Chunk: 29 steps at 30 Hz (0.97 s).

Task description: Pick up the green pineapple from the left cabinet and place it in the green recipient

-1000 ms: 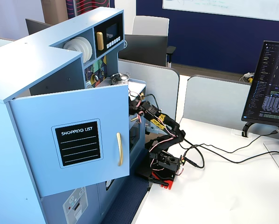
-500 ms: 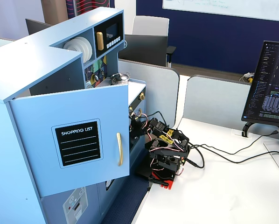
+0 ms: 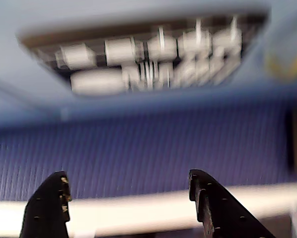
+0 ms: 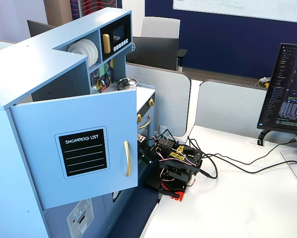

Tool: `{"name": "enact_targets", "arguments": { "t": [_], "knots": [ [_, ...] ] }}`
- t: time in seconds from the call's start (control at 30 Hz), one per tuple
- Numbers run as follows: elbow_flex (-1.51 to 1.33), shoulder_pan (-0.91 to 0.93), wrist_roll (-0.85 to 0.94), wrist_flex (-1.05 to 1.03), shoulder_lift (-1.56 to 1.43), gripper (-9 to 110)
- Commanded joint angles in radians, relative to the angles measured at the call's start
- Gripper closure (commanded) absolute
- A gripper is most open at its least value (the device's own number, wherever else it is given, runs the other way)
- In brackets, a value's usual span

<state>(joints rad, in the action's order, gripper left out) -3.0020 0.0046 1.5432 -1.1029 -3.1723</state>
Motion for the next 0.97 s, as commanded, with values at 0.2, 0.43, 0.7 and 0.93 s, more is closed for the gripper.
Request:
{"name": "enact_targets", "arguments": {
  "t": [0.2, 0.43, 0.7, 0.93],
  "knots": [
    [0.005, -0.025, -0.017, -0.402, -0.005, 93],
    [0.005, -0.034, -0.077, -0.422, -0.005, 92],
    [0.005, 0.021, -0.028, -0.430, -0.006, 82],
    [0.005, 0.028, -0.028, -0.430, -0.006, 82]
  ]
}}
